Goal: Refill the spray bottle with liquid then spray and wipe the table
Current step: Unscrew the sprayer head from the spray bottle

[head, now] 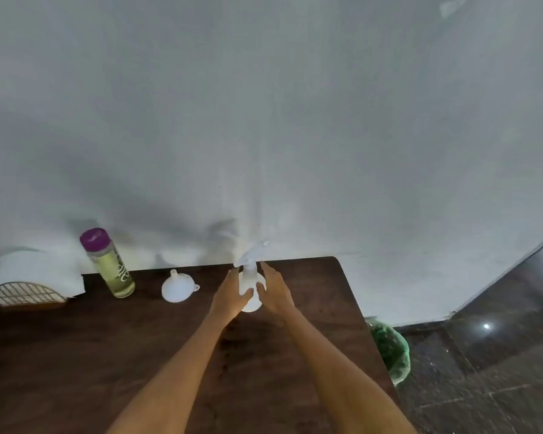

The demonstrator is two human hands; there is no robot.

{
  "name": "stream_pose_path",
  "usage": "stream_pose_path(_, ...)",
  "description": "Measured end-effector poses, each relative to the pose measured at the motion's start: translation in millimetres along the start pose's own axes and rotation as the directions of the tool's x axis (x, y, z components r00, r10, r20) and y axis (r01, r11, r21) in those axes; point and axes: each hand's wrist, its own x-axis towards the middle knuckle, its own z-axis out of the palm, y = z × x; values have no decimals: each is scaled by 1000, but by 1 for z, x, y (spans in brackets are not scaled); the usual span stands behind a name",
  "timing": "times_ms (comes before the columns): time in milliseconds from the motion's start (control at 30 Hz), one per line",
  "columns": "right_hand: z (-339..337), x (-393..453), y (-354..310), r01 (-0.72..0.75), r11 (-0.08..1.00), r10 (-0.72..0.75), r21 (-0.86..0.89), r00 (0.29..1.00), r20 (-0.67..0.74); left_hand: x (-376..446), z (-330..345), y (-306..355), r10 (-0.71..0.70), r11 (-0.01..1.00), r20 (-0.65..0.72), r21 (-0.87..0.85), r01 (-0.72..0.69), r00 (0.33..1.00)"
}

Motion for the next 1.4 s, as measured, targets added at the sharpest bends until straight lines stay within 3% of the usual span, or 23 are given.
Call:
stream_pose_path(167,13,12,-3,27,978,-26,206,1000,-11,6,5,8,-57,996,-83,-73,51,995)
stream_pose_path(300,22,-18,6,58,948,-25,314,994,-109,-18,10,9,-48,997,-109,-71,41,993)
stream_pose_path(700,58,-178,-9,101,976,-49,194,965,-259,-178,22,5,16,991,-88,-134,-28,996)
stream_pose_path(867,78,-222,-10,-8,981,77,194,933,-351,-233,28,6,42,991,-114,-118,-55,993)
stream_pose_path(1033,81,-244,-11,-46,953,174,298,890,-421,-245,33,7,-79,986,-10,-149,76,997)
stream_pose_path(1167,83,-247,-8,-112,954,235,277,853,-465,-246,42,5,-104,986,5,-128,104,995)
stream_pose_path(1267,81,-244,-7,-106,962,223,253,837,-500,-246,48,2,-80,990,-11,-118,78,997)
stream_pose_path(1400,79,-238,-1,0,966,127,260,872,-472,-242,50,-3,-59,984,29,-166,63,998)
